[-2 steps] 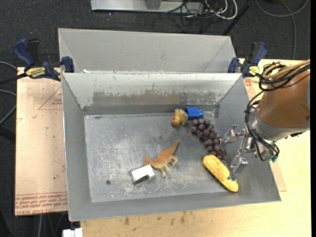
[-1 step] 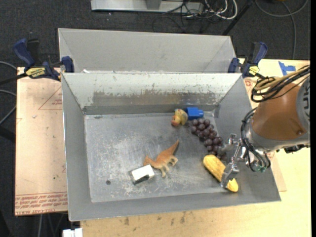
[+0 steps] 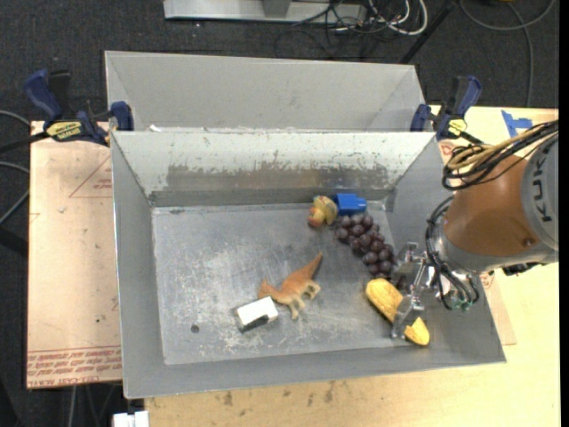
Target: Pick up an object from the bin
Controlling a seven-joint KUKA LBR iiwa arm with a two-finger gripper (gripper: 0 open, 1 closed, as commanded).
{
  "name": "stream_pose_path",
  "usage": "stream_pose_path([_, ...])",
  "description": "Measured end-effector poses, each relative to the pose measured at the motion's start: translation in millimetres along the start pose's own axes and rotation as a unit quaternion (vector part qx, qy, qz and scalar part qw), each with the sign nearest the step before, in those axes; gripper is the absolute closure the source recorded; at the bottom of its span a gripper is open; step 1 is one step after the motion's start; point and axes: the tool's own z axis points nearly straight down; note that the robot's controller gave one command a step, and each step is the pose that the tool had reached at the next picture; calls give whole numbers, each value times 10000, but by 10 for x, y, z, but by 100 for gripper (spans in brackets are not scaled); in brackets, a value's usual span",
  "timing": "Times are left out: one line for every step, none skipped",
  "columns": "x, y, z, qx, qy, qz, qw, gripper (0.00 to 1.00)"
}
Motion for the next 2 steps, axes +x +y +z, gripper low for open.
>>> stream_pose_path([50, -46, 7, -8, -32, 159, 9999, 0])
stream_pose_path([-21, -18, -23, -4, 10, 39, 10000, 0])
